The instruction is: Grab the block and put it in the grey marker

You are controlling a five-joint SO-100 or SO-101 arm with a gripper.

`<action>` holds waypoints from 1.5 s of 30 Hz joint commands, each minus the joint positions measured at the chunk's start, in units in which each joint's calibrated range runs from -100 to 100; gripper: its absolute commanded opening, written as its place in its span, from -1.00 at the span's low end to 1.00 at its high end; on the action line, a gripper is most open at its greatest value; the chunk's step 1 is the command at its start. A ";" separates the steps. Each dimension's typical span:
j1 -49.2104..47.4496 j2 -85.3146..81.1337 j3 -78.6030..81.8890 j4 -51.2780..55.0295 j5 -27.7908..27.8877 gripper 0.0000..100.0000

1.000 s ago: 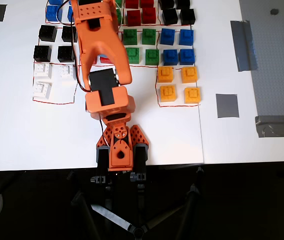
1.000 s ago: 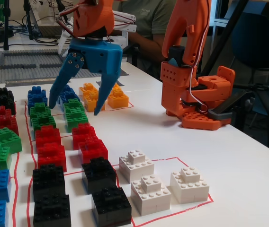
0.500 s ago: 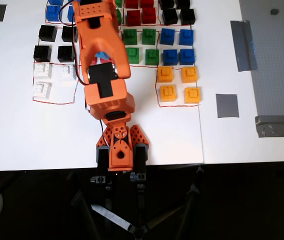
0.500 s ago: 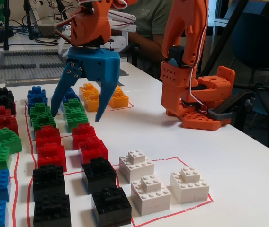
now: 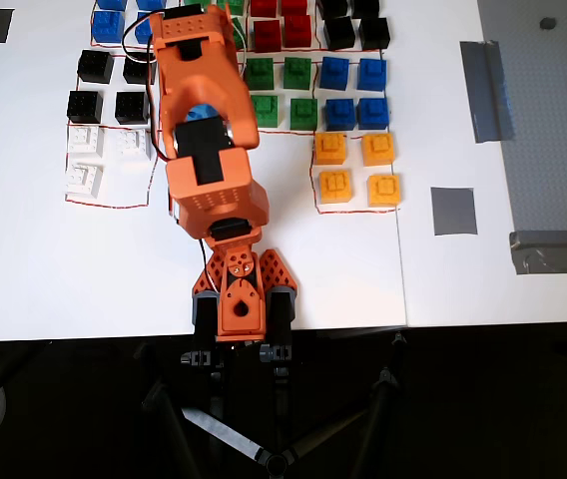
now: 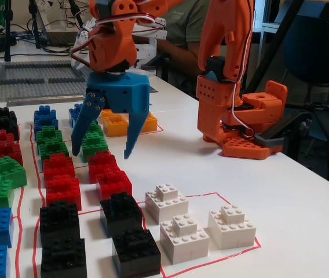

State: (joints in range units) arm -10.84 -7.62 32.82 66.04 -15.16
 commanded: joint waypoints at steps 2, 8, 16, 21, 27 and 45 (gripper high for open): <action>0.44 -1.54 -2.55 -0.47 -0.93 -0.40; -0.06 0.11 -3.00 -1.13 -1.07 -0.43; -1.23 0.80 -4.00 -1.62 -1.17 -0.45; -2.64 1.14 -4.45 -1.94 -1.22 -0.46; -4.14 1.83 -4.00 -3.49 -1.03 -0.49; -2.97 0.62 -7.45 -1.86 0.93 -0.95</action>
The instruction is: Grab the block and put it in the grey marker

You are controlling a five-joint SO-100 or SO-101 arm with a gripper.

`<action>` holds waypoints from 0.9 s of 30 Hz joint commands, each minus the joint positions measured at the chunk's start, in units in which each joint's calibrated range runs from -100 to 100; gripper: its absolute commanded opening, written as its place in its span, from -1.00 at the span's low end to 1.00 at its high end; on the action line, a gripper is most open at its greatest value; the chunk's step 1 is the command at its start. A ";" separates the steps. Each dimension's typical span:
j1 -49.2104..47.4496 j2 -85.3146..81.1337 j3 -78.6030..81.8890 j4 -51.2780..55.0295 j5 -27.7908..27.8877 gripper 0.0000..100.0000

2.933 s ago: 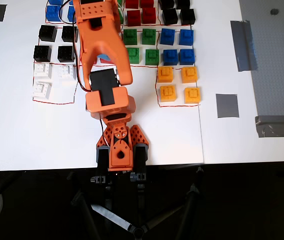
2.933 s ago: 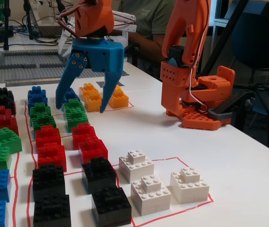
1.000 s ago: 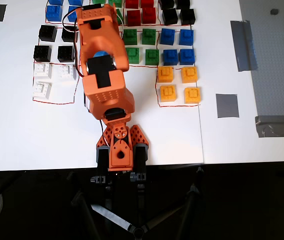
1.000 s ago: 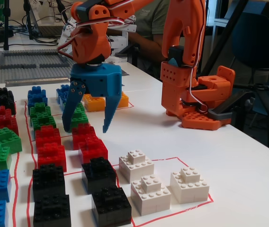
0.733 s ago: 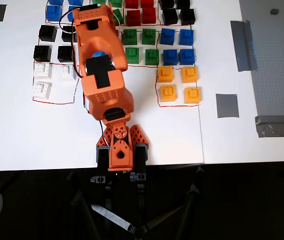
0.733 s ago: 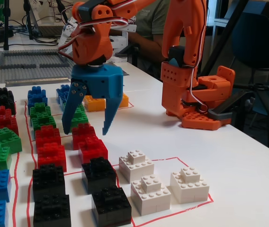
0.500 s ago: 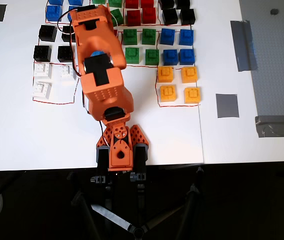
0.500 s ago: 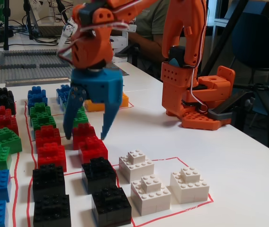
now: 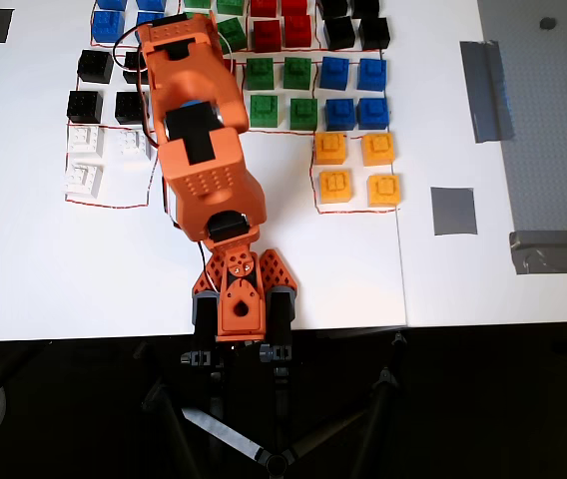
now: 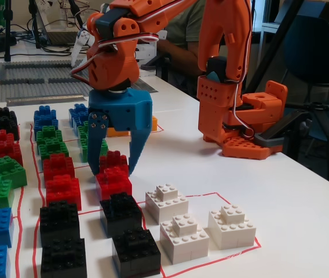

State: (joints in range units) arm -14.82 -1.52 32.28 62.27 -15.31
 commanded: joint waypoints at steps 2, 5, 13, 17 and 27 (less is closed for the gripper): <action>1.42 -7.63 -9.09 3.29 1.56 -0.95; 1.92 -10.13 -13.26 6.64 2.25 -0.95; 3.50 -16.27 -19.26 14.06 4.35 -0.96; 4.33 -19.12 -19.71 15.12 5.91 -0.96; 6.83 -23.95 -19.17 16.51 10.26 -1.00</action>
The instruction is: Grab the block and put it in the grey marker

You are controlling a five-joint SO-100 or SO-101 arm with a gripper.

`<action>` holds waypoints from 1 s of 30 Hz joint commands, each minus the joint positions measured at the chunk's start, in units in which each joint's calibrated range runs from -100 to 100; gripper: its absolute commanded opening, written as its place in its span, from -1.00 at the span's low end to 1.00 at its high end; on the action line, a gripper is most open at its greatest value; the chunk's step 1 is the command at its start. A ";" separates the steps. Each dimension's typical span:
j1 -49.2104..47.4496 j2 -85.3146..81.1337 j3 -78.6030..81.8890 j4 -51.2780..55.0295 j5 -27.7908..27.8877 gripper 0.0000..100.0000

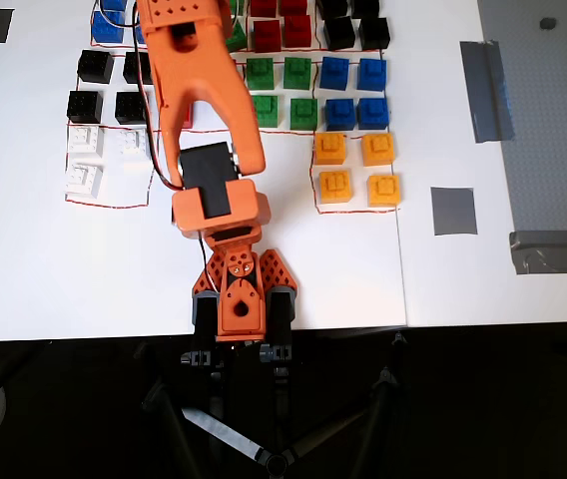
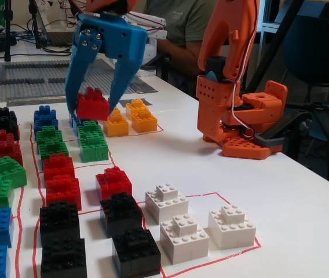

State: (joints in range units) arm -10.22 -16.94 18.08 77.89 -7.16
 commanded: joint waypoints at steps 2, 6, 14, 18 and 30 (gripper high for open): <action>3.89 -8.71 -4.96 0.81 3.91 -1.00; 7.06 -9.32 -3.96 -1.88 8.94 -1.00; 23.78 -10.44 -3.14 0.48 15.73 -1.00; 37.42 -10.61 -0.42 -0.41 22.27 -1.00; 68.87 3.55 -4.68 -9.39 37.31 -1.00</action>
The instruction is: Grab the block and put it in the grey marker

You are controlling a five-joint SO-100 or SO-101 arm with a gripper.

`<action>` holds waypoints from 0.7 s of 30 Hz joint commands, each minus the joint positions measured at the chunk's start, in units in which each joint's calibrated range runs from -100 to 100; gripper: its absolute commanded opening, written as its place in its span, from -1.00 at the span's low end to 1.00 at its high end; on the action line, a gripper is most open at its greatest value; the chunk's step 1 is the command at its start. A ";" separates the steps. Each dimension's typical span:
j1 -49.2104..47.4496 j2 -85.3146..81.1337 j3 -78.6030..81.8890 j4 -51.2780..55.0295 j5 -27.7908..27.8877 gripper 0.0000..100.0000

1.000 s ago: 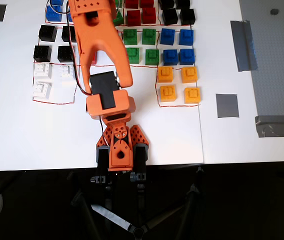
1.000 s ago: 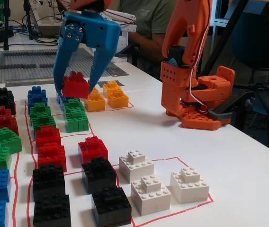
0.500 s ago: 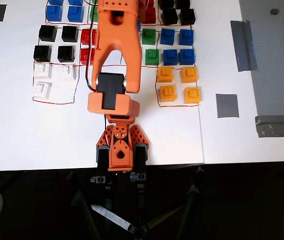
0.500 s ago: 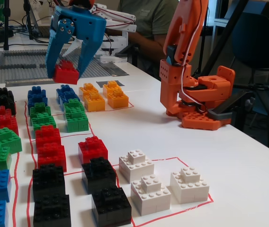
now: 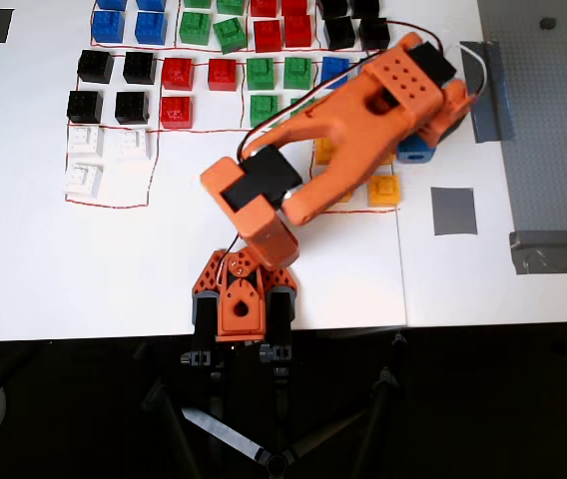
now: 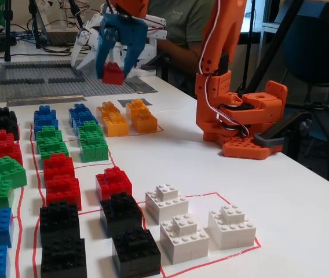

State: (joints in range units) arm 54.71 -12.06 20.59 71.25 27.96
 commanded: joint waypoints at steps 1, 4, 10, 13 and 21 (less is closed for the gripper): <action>5.44 -0.12 -8.20 -3.31 2.83 -1.00; 9.35 3.16 -10.65 -5.03 5.08 -1.00; 16.25 8.78 -13.47 -9.76 10.11 -1.00; 18.83 10.42 -13.74 -10.17 12.36 -1.00; 21.58 13.53 -12.29 -10.41 14.95 -1.00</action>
State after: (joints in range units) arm 75.23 5.79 12.32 62.19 42.32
